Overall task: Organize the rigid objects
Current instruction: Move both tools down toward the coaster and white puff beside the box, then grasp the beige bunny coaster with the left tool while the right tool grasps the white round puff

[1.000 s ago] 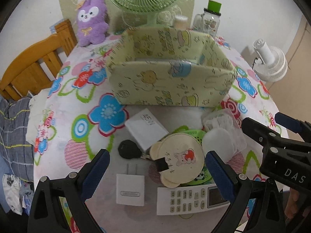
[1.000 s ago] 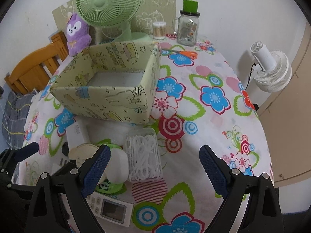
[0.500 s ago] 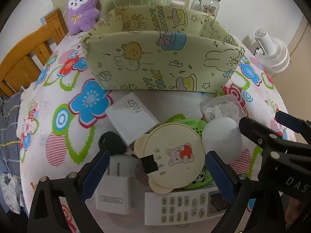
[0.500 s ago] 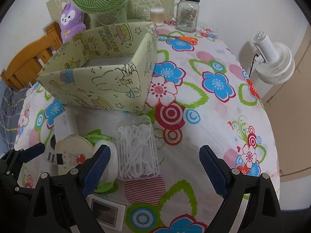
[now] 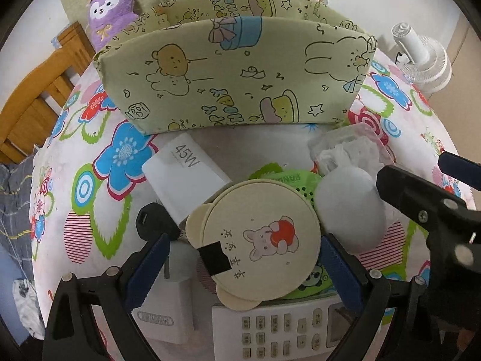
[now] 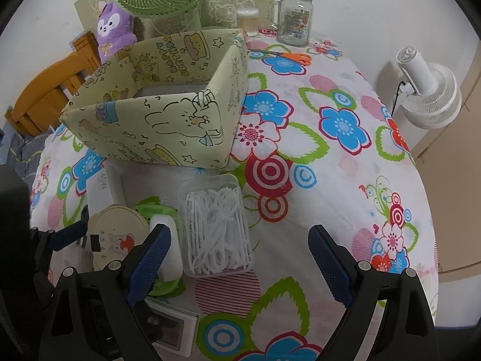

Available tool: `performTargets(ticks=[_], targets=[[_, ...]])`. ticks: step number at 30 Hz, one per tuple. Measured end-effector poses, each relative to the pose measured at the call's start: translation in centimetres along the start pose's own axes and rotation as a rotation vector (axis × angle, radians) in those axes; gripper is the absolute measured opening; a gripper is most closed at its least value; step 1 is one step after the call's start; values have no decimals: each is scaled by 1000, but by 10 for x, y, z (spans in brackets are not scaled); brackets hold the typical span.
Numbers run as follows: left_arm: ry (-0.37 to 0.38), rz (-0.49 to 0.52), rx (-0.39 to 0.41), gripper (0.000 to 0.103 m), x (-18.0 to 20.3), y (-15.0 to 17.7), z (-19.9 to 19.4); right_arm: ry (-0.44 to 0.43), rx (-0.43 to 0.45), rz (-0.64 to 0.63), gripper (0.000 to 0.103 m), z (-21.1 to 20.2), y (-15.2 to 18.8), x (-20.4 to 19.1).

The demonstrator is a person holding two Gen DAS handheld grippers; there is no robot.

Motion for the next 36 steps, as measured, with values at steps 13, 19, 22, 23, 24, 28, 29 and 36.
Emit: performTargets(ticks=[13, 19, 22, 23, 24, 28, 29, 36], targets=[[19, 2, 6, 85, -1, -6, -9, -24, -8, -7, 94, 1, -1, -10], [6, 21, 8, 85, -7, -5, -14, -48, -8, -15, 90, 0, -2, -24], [10, 21, 7, 85, -11, -3, -16, -52, -13, -33, 87, 1, 0, -32], [9, 21, 7, 85, -12, -2, -16, -54, -17, -38, 82, 3, 1, -35], [11, 21, 6, 85, -14, -2, -17, -61, -23, -41, 77, 4, 2, -37], [11, 20, -2, 85, -20, 0, -16, -85, -48, -37, 74, 8, 7, -49], [12, 19, -4, 85, -21, 1, -16, -86, -51, -42, 73, 8, 7, -52], [0, 50, -3, 85, -34, 3, -21, -104, -75, -54, 67, 13, 12, -74]])
Point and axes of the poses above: each gripper's, at about its wrist camera, not at the fingertips, and z roughly the way its jaws point, x to its right, y to its underside, the point moved 8 cm from there along z, roughly the way its jaws point, and after that the axes turned 3 degrees about x, right-handed, at the moved point
